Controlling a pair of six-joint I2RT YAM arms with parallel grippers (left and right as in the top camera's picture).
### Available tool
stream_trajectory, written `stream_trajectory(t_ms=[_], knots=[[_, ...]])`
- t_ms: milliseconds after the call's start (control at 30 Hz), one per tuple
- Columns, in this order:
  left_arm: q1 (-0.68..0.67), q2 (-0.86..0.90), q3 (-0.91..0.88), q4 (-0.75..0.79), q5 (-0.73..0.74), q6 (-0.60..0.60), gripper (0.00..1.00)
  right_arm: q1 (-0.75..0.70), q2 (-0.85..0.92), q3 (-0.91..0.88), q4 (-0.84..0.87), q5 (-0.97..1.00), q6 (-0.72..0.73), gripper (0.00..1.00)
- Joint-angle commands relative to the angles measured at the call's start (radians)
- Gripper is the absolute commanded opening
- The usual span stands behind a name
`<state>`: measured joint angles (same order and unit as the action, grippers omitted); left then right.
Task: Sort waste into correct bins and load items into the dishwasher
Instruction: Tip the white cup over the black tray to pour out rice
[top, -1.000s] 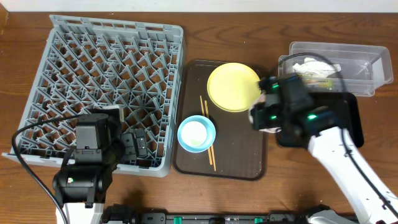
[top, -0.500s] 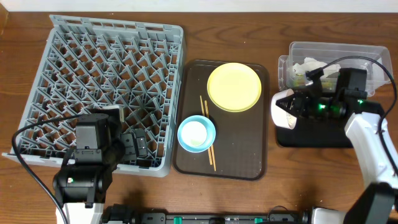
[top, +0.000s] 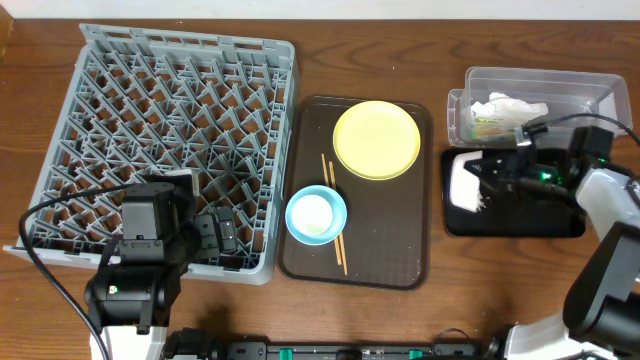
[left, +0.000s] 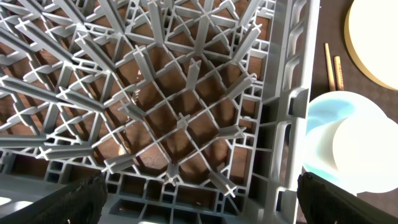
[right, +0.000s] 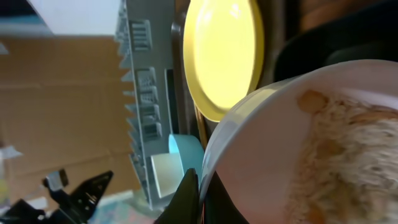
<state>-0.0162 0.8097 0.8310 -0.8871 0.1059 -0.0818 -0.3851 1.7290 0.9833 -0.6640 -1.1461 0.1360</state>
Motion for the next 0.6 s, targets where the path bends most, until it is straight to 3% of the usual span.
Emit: stream_trajectory(t_ms=[0, 367, 567], knots=[[-0.002, -0.002, 0.020, -0.003, 0.006, -0.008, 0.98, -0.053, 0.041, 0.015, 0.002, -0.121, -0.023, 0.01], [-0.002, -0.002, 0.020, -0.003, 0.006, -0.008, 0.98, -0.166, 0.106, 0.015, -0.001, -0.228, -0.021, 0.01], [-0.002, -0.002, 0.020, -0.003, 0.006, -0.008, 0.98, -0.237, 0.106, 0.015, 0.013, -0.379, 0.002, 0.01]])
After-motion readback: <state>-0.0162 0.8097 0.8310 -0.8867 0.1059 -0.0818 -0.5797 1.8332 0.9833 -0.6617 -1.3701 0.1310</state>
